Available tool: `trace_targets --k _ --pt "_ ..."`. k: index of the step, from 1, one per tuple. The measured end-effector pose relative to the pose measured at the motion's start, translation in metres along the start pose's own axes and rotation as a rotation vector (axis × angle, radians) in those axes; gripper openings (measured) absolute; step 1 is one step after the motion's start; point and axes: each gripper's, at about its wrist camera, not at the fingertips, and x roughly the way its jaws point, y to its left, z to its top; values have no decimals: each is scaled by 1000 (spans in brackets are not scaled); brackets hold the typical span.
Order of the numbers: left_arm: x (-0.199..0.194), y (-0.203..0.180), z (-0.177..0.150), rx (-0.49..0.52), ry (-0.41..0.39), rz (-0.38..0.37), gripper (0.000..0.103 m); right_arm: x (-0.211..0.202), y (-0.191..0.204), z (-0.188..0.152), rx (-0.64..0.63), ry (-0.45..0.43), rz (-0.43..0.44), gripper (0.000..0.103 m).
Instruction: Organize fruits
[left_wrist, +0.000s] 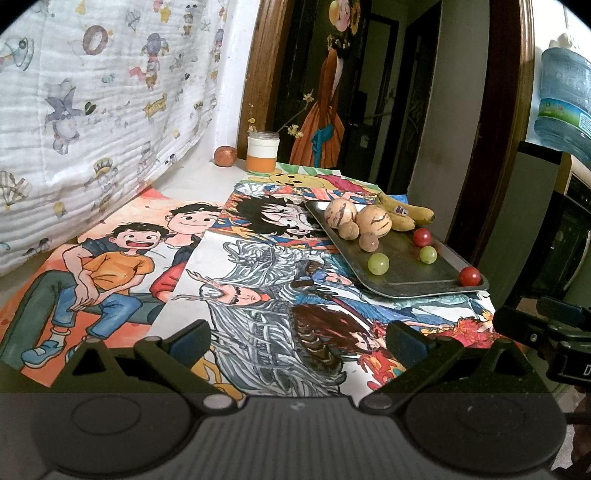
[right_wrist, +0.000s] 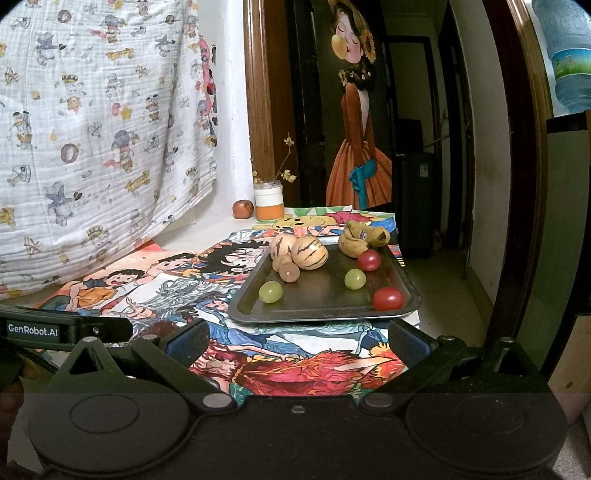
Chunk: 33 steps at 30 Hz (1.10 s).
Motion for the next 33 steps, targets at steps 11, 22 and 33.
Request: trace_targets --k 11,22,33 --pt "0 0 0 1 1 0 103 0 0 0 1 2 1 102" --pt "0 -2 0 6 5 -2 103 0 0 0 1 2 1 102" --pt "-2 -3 1 -1 -11 -25 103 1 2 -3 2 9 4 102"
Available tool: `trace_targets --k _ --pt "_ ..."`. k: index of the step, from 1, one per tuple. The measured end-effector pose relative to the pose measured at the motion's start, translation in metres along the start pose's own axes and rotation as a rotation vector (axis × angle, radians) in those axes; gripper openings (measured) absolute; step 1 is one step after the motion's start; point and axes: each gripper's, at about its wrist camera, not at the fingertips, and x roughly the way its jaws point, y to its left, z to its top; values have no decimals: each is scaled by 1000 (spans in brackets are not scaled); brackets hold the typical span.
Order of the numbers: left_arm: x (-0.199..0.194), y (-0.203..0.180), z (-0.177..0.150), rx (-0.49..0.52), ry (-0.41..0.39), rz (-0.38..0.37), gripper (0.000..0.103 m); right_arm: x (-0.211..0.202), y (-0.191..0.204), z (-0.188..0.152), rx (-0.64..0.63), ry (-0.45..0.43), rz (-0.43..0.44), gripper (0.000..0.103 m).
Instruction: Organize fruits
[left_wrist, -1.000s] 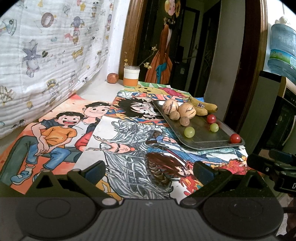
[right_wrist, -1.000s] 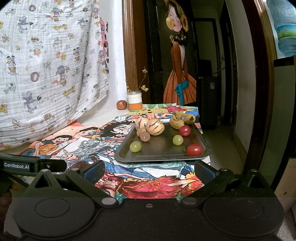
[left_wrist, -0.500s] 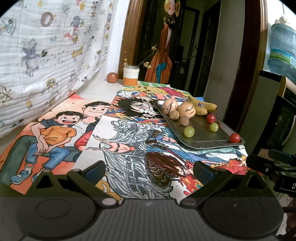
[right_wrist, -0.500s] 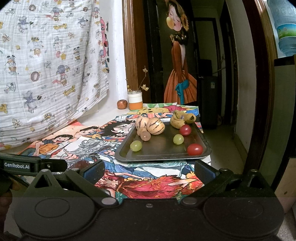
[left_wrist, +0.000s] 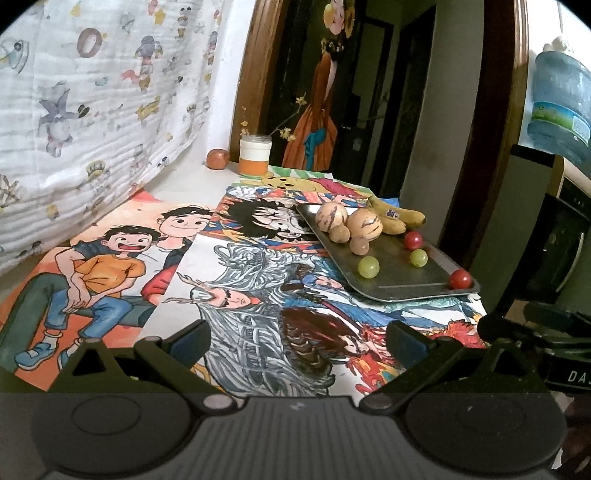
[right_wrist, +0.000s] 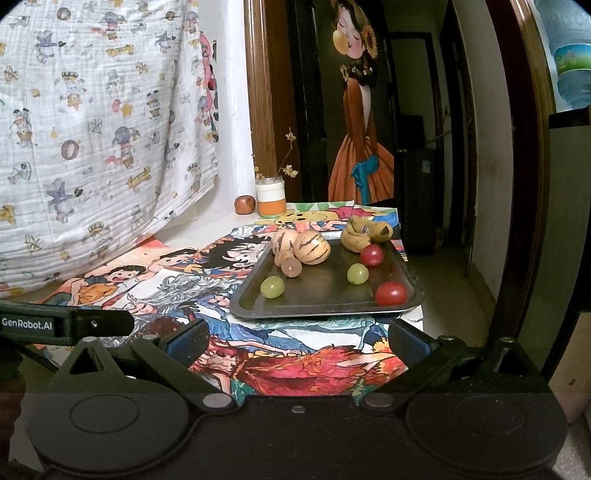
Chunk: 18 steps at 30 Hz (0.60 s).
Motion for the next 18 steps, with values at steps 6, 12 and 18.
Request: trace_targets --k 6,12,18 --pt "1 0 0 -3 4 -1 103 1 1 -1 1 4 2 102" --pt "1 0 0 -3 7 0 103 0 2 -3 2 5 3 102" --pt "1 0 0 -2 7 -1 103 1 2 -3 2 8 5 102"
